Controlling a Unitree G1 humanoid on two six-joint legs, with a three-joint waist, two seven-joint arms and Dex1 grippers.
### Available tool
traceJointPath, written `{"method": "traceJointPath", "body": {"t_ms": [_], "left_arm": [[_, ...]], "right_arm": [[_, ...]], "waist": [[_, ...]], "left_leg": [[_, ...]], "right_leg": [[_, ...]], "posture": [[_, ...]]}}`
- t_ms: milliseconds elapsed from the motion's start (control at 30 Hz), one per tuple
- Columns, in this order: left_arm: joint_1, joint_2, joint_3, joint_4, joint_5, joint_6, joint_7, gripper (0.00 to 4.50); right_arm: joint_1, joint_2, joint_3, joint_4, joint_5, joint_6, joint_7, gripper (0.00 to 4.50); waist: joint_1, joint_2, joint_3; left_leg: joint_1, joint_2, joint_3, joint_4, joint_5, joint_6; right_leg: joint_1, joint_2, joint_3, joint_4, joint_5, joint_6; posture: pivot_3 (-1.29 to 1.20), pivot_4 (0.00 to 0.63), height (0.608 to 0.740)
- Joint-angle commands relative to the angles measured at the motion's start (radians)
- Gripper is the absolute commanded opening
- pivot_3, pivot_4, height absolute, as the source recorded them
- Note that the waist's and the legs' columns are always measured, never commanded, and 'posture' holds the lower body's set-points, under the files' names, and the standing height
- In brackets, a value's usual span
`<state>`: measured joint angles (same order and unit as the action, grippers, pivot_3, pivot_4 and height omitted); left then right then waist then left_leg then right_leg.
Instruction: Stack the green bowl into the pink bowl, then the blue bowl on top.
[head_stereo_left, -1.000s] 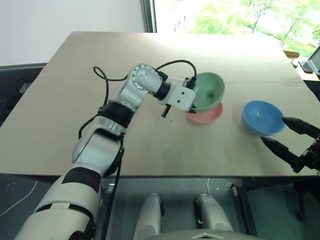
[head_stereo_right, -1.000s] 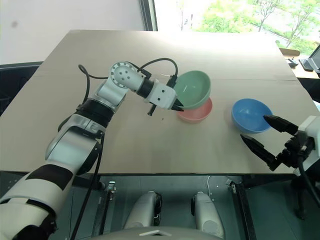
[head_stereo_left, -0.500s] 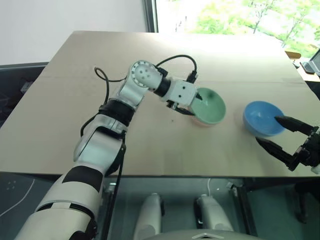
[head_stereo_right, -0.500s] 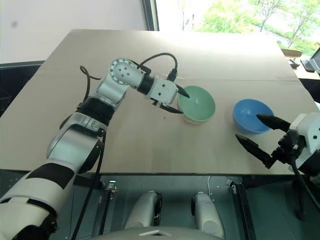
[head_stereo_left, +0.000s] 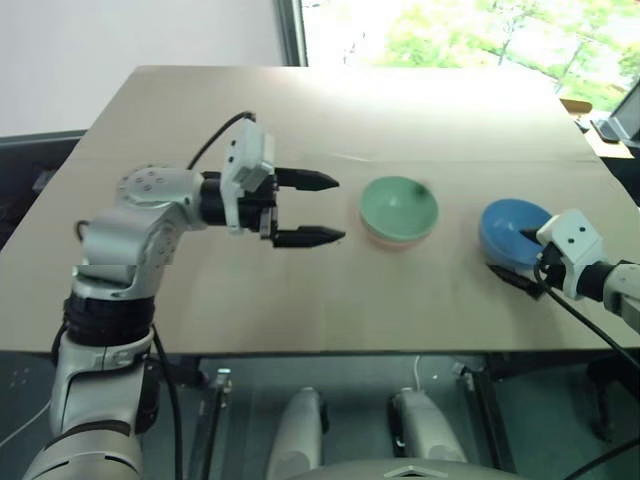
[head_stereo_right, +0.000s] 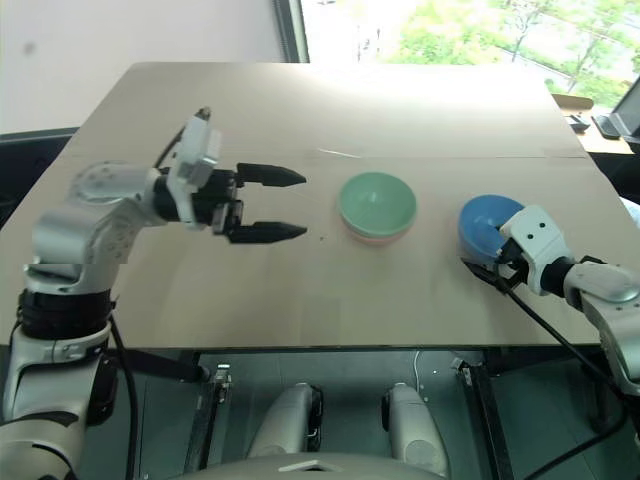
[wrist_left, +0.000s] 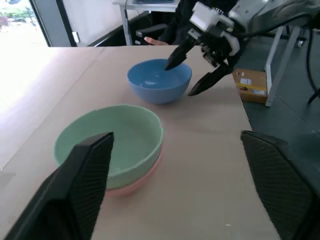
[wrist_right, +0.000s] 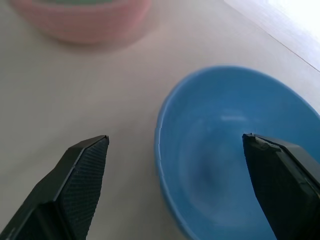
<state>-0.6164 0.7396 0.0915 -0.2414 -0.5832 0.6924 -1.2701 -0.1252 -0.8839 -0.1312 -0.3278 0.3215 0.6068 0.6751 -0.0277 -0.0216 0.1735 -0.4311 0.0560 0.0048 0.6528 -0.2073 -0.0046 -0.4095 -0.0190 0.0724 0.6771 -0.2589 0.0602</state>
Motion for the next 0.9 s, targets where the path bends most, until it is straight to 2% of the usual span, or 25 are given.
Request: {"method": "traceJointPath", "body": {"t_ms": [33, 67, 100, 167, 200, 333, 600, 767, 900], "left_arm": [[0.062, 0.057, 0.094, -0.122, -0.125, 0.111, 0.042, 4.5], [0.079, 0.067, 0.105, -0.14, -0.139, 0.124, 0.056, 4.5], [0.101, 0.083, 0.121, -0.157, -0.16, 0.143, 0.067, 4.5], [0.149, 0.103, 0.148, -0.187, -0.173, 0.155, 0.098, 4.5], [0.168, 0.108, 0.156, -0.199, -0.177, 0.154, 0.113, 4.5], [0.205, 0.115, 0.164, -0.23, -0.201, 0.149, 0.158, 4.5], [0.27, 0.125, 0.195, -0.264, -0.252, 0.138, 0.21, 4.5], [0.306, 0.118, 0.194, -0.267, -0.234, 0.108, 0.257, 4.5], [0.333, 0.11, 0.178, -0.283, -0.219, 0.086, 0.29, 4.5]], "right_arm": [[-0.048, -0.023, 0.018, 0.058, -0.031, -0.01, 0.03, 3.88], [-0.06, -0.021, 0.022, 0.074, -0.034, -0.012, 0.037, 3.32], [-0.072, -0.02, 0.029, 0.09, -0.038, -0.012, 0.043, 2.34], [-0.108, -0.017, 0.05, 0.125, -0.045, -0.008, 0.063, 1.97], [-0.121, -0.019, 0.061, 0.134, -0.049, -0.01, 0.075, 1.48], [-0.142, -0.019, 0.077, 0.153, -0.059, -0.014, 0.101, 0.04], [-0.197, -0.018, 0.074, 0.17, -0.085, -0.047, 0.115, 0.04], [-0.308, -0.005, 0.073, 0.077, 0.005, 0.006, 0.183, 0.04], [-0.416, 0.062, 0.112, 0.023, 0.075, 0.041, 0.208, 0.04]], "waist": [[0.003, 0.0, 0.0], [0.012, 0.0, 0.0], [0.015, 0.0, 0.0], [0.008, 0.0, 0.0], [0.004, 0.0, 0.0], [0.003, 0.0, 0.0], [0.004, 0.0, 0.0], [-0.007, 0.0, 0.0], [-0.013, 0.0, 0.0]], "left_leg": [[0.0, 0.0, 0.0, 0.0, 0.0, 0.0], [0.0, 0.0, 0.0, 0.0, 0.0, 0.0], [0.0, 0.0, 0.0, 0.0, 0.0, 0.0], [0.0, 0.0, 0.0, 0.0, 0.0, 0.0], [0.001, 0.0, 0.001, 0.0, 0.0, 0.0], [0.001, 0.0, 0.001, 0.0, 0.0, 0.0], [0.001, 0.0, 0.002, 0.0, 0.0, 0.0], [0.001, 0.001, 0.002, -0.001, 0.0, 0.0], [0.001, 0.001, 0.002, -0.001, 0.0, 0.0]], "right_leg": [[0.0, 0.0, 0.0, 0.0, 0.0, 0.0], [0.0, 0.0, 0.0, 0.0, 0.0, 0.0], [0.0, 0.0, 0.0, 0.0, 0.0, 0.0], [0.0, 0.0, 0.0, 0.0, 0.0, 0.0], [0.0, 0.0, 0.001, 0.0, 0.0, 0.0], [0.0, 0.0, 0.001, 0.0, 0.0, 0.0], [0.0, 0.0, 0.001, 0.0, 0.0, 0.0], [-0.001, 0.001, 0.002, 0.0, 0.0, 0.0], [-0.002, 0.001, 0.002, 0.0, 0.0, 0.0]], "posture": [[0.0, 0.15, 0.74], [0.0, 0.15, 0.74], [0.0, 0.15, 0.74], [0.0, 0.15, 0.74], [0.0, 0.15, 0.74], [0.0, 0.15, 0.74], [0.0, 0.15, 0.74], [0.0, 0.15, 0.74], [0.0, 0.15, 0.74]]}}
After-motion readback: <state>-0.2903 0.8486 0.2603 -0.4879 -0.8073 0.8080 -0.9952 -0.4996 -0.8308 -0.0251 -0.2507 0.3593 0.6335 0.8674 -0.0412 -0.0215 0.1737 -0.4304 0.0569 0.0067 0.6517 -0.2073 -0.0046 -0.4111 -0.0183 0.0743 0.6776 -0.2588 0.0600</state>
